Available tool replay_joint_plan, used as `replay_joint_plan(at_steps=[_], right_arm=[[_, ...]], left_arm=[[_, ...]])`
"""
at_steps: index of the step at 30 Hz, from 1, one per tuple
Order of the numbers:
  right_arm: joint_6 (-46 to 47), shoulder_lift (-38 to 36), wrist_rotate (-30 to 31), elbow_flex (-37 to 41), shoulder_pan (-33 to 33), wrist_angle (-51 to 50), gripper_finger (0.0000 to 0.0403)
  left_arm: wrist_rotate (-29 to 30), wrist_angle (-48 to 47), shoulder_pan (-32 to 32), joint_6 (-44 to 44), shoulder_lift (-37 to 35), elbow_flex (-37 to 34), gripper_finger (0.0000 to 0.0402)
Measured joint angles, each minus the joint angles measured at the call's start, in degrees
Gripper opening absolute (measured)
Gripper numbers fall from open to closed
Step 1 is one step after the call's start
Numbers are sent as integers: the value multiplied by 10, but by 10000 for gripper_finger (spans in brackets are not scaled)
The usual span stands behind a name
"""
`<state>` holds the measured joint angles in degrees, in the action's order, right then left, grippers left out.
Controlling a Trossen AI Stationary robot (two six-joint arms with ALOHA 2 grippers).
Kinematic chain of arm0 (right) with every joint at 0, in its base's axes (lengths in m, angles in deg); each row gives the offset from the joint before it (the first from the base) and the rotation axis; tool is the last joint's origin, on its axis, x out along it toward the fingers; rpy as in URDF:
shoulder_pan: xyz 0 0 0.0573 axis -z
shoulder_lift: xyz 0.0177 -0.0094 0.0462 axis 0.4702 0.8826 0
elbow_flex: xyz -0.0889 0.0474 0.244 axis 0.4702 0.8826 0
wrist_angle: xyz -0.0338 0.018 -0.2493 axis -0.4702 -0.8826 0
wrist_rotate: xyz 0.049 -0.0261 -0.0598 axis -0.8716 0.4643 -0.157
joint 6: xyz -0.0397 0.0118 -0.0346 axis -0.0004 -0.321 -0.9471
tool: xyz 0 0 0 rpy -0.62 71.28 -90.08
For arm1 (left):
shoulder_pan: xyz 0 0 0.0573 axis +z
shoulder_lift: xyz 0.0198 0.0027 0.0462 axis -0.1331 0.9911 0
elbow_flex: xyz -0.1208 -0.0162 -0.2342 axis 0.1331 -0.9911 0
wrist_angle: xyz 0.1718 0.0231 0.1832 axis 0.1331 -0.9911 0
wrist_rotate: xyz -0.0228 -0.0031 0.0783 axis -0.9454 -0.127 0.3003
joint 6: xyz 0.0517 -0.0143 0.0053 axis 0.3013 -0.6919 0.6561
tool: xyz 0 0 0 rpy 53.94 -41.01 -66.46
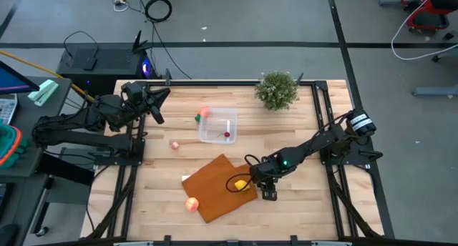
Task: Pick and placing Produce into tupperware
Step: Put the black cherry into the transparent bin
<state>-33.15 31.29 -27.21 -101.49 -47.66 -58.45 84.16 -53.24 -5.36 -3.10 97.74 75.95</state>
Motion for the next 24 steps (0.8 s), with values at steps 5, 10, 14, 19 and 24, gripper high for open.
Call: replay_joint_plan(at_steps=[5,10,14,19,24], right_arm=[[-1,0,14,0,0,0,189],[-1,16,10,0,4,1,184],[0,15,39,0,3,1,178],[-21,14,47,0,4,5,166],[-27,14,44,0,4,5,164]], left_arm=[[0,0,0,0,0,0,37],[0,0,0,0,0,0,31],[0,0,0,0,0,0,28],[0,0,0,0,0,0,35],[0,0,0,0,0,0,33]])
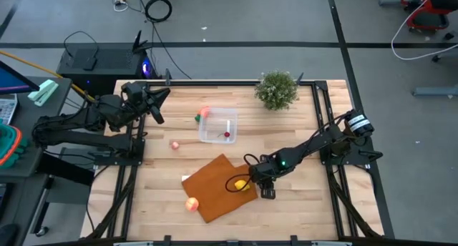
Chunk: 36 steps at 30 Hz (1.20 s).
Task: Pick and placing Produce into tupperware
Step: Put the black cherry into the transparent bin
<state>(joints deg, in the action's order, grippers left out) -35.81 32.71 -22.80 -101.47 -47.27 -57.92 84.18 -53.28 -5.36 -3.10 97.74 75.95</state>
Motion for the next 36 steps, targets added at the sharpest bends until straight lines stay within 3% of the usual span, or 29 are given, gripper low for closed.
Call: replay_joint_plan(at_steps=[10,26,36], right_arm=[[1,0,0,0,0,5,154],[2,0,-2,0,0,15,80],[2,0,-2,0,0,14,75]], left_arm=[[0,0,0,18,0,0,27],[0,0,0,18,0,0,31],[0,0,0,20,0,0,34]])
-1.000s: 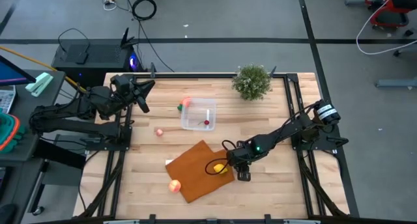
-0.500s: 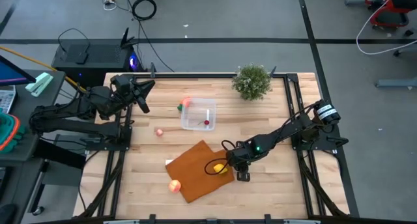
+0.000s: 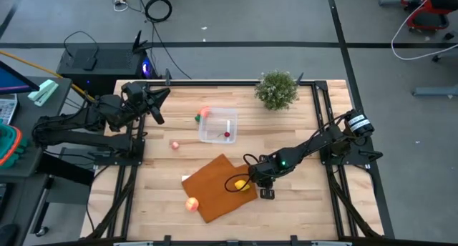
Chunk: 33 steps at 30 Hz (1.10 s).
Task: Pick and placing Produce into tupperware
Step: Put the black cherry into the transparent bin
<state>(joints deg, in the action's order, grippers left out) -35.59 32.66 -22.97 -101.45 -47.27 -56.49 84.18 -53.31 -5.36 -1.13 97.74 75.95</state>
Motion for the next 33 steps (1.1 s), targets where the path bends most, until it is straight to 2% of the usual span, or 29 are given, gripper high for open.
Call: replay_joint_plan(at_steps=[9,21,33], right_arm=[[12,-3,-4,-8,13,-30,75],[-90,-3,11,-128,63,-146,75],[-167,-3,35,-240,116,-207,75]], left_arm=[[0,0,0,0,0,0,29],[0,0,0,-2,0,0,35],[0,0,0,-2,0,0,34]])
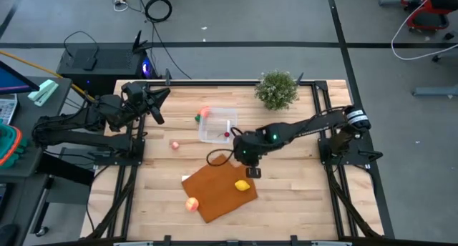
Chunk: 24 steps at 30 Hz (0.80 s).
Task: Pick and placing Produce into tupperware
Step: Put the black cherry into the transparent bin
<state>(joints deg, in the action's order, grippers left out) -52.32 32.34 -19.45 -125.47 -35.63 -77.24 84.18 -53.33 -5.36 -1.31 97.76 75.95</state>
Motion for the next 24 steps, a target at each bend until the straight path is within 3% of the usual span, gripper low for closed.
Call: replay_joint_plan(at_steps=[16,24], right_arm=[[-90,6,14,-59,109,-19,75],[-118,66,4,-123,144,-35,75]], left_arm=[[0,0,0,1,0,0,34],[0,-5,0,1,0,0,30]])
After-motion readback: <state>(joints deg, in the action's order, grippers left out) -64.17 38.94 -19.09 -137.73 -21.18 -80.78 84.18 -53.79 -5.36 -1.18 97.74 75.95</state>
